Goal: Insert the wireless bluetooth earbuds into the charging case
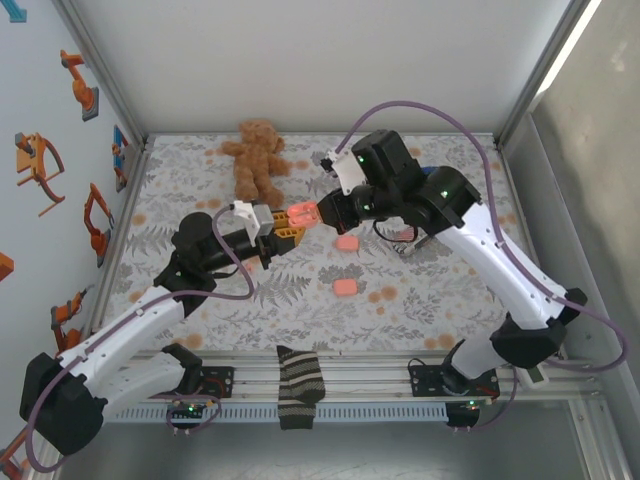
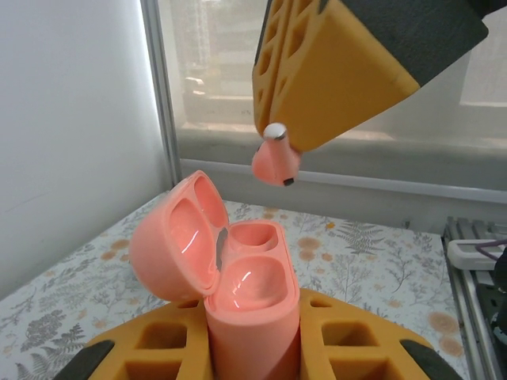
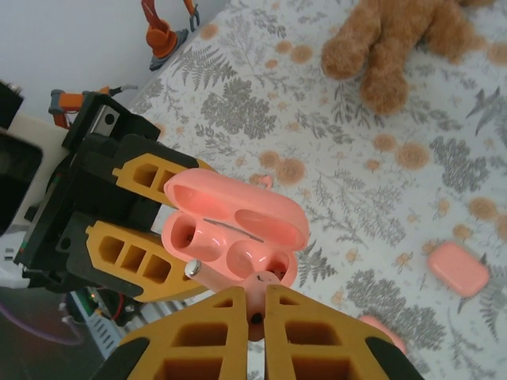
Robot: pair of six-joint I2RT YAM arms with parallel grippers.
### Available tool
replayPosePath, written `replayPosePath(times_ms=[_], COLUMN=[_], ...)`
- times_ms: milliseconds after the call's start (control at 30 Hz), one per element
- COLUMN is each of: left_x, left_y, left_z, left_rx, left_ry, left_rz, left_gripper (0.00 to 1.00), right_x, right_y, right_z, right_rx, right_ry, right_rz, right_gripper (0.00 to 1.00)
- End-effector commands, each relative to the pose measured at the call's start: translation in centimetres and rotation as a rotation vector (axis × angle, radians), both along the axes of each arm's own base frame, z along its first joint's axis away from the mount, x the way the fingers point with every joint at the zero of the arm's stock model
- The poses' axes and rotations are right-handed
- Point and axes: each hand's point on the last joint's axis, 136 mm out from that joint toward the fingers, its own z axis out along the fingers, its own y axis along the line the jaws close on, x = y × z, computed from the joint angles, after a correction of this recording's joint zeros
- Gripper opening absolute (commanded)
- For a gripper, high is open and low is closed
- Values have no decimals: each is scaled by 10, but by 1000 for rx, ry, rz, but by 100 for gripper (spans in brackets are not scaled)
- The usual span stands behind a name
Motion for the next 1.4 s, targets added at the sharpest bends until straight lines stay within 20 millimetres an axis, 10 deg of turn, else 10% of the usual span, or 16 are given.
replayPosePath(times_ms=[0, 767, 1367], left_x=[-13, -34, -24], left_y=[-2, -5, -4], left_z=[21, 40, 41], left_rx=[-45, -91, -95], left_ry=[44, 214, 256], left_rz=[-64, -198, -236], left_gripper=[2, 2, 2], right_x=[4, -6, -20], right_y=[0, 9, 18], right_z=[28, 52, 27], right_rx=[37, -68, -285], right_ry=[-258, -1174, -1317], right_rz=[89, 392, 534], right_gripper=[7, 7, 7])
